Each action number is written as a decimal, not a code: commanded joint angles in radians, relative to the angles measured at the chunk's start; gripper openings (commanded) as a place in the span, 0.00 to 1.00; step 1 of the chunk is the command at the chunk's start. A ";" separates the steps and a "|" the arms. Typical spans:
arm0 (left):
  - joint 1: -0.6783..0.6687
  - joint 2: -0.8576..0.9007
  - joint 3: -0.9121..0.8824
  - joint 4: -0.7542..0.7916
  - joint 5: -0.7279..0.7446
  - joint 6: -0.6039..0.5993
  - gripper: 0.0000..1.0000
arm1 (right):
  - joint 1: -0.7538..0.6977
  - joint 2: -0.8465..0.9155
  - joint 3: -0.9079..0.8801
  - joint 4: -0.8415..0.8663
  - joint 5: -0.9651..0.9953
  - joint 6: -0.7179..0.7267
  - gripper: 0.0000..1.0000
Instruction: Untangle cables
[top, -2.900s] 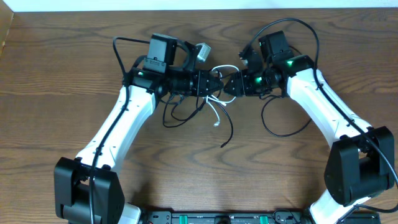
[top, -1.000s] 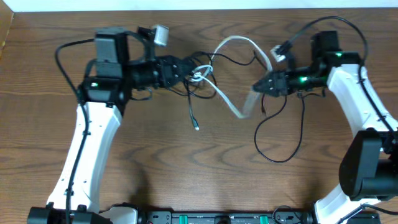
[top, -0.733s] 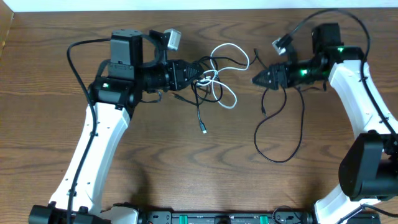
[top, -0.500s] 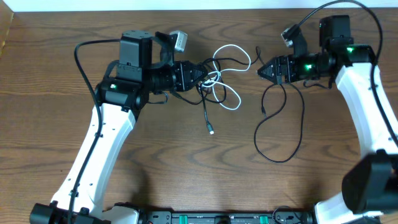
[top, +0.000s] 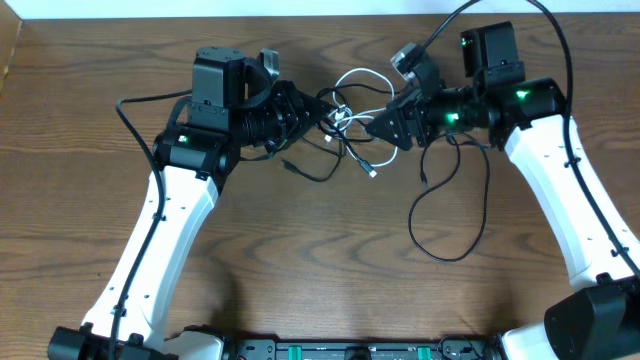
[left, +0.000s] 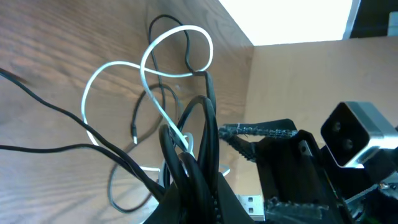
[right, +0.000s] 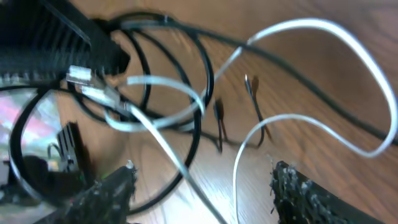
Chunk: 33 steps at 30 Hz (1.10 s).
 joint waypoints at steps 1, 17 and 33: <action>0.000 -0.022 -0.013 0.005 0.056 -0.059 0.07 | 0.018 0.002 0.011 0.032 -0.016 0.071 0.67; 0.000 -0.022 -0.013 0.005 0.272 0.291 0.08 | 0.112 0.042 0.010 0.034 0.084 0.003 0.34; 0.015 -0.022 -0.013 -0.162 0.245 0.605 0.13 | 0.023 0.041 0.010 0.047 0.195 0.247 0.01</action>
